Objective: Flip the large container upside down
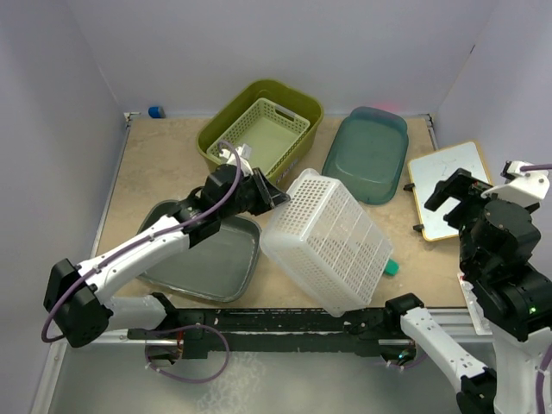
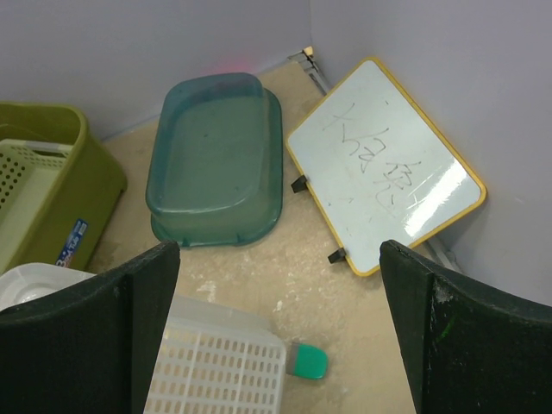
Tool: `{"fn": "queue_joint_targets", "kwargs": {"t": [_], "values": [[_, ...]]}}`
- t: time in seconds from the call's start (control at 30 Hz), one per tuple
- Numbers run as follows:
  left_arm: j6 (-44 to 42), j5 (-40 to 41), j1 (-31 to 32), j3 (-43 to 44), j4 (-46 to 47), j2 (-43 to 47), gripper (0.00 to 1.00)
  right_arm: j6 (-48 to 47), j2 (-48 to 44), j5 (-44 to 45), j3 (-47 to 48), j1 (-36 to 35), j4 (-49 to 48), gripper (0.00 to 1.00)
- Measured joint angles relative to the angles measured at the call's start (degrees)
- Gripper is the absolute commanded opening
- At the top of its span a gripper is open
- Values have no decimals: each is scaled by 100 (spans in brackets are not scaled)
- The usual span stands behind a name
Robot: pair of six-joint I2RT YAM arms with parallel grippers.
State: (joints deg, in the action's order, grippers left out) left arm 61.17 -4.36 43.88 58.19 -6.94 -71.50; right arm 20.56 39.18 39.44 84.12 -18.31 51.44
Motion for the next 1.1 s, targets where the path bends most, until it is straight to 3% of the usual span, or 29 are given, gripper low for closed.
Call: {"fn": "queue_joint_targets", "kwargs": {"t": [0.33,0.5,0.67,0.9,1.1], "values": [[-380,1255,470,-509,-240,-98,14,133,-37,-44,-205,0,103,100],[-531,1847,614,-474,133,-568,28,186,-35,-168,-334,0,105,100],[-745,2240,614,-83,94,-1281,37,199,-35,-437,-525,-2,157,100],[-1163,2282,612,887,-514,-1864,37,234,-37,-796,-778,-2,260,100],[-1368,2319,603,1104,-973,-1698,36,243,-94,-1143,-979,-2,424,100]]}}
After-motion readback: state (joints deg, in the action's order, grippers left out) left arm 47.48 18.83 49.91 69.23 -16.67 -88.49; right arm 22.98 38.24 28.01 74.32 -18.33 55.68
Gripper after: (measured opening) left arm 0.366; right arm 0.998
